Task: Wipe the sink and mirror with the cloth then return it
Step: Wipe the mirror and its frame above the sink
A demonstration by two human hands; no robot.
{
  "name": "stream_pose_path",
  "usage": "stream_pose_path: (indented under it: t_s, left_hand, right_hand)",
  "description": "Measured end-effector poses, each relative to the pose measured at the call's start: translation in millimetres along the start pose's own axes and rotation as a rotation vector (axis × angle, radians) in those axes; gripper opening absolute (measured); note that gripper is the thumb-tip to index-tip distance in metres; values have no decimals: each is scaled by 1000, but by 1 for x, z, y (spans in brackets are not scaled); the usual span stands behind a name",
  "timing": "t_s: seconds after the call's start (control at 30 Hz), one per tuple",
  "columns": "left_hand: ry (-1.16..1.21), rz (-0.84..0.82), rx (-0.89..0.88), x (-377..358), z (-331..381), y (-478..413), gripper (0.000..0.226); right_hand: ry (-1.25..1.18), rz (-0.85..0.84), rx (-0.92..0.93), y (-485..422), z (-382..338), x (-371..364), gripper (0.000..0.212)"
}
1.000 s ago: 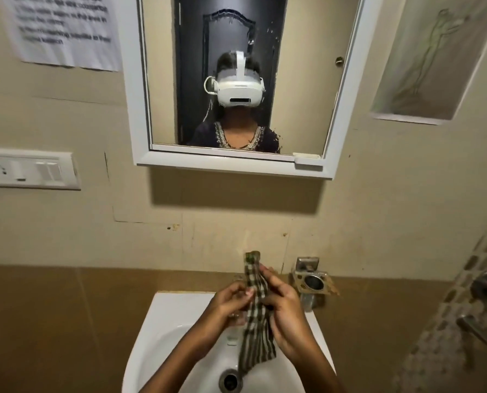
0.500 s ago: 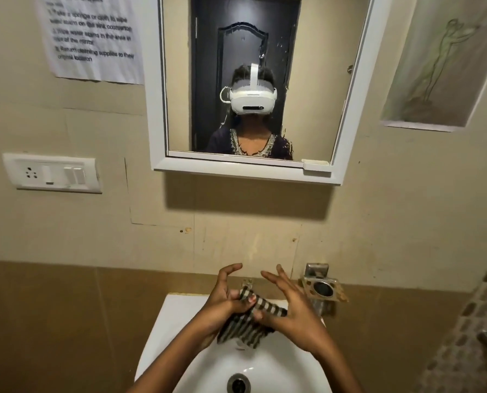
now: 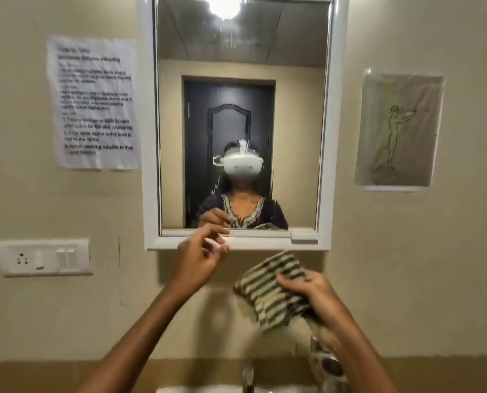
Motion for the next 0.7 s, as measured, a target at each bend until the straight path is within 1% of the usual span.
stream_pose_path:
  t_s: [0.03,0.07,0.1,0.13,0.2,0.23,0.27,0.33,0.4,0.43,0.5,0.53,0.57,0.6,0.67,0.7]
  left_hand:
    - [-20,130,-81,17,18,-23,25]
    - [-30,246,-163,34,38,-46,20]
    - [-35,347,-228,48,57,-66,18]
    - [-43,439,-273,60,71,-88,16]
    - [-88,579,-301,75,86,-133,18]
    - [-117,634,-306,80,92,-157,21]
    - [-149,676,-315,85,96,-180,25]
    - [-200,753,-333,96,107,-217,31]
    - [-220,828,-305,109,109,-243,35]
    - [-220,849,-276,115,107,-254,36]
    - [-138,857,-212,122,97,-271,35]
    - [-62,852,-193,124,92,-275,34]
    - [12,857,-193,126,87,-278,32]
    - [65,866,-210,129,84,-277,31]
    - [110,869,-246,132,80,-275,32]
    - [123,862,-252,132,79,-275,32]
  right_hand:
    - [-149,92,73,-9,-33,8,16]
    - [-277,216,184,-18,-71,18,19]
    - [-374,363,325,-23,-109,31,20]
    - [-410,519,484,-24,-149,40,22]
    - [-327,790,792,-19,-221,39,37]
    - [-271,860,939,-20,-256,29,46]
    - [-213,896,1070,-26,-286,15,53]
    - [-84,931,1228,-48,-333,-11,57]
    - [146,975,1284,-75,-363,-35,56]
    - [269,1007,1299,-87,-374,-44,58]
    - [477,1067,1279,-109,-389,-58,73]
    - [537,1091,1256,-118,-393,-62,80]
    - [560,1109,1237,-124,-399,-67,80]
    - [558,1130,1216,-129,-405,-70,74]
    - [530,1171,1162,-133,-417,-76,62]
    - [517,1179,1139,-134,-423,-80,60]
Point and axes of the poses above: each hand's wrist, its own y-axis away from the middle knuckle, its own x-axis out of the back of the hand, z = x × y, the point moved 10 cm from there along -y, towards the middle knuckle, and after that the axes turned 14 degrees about z, right-handed, at the moved point
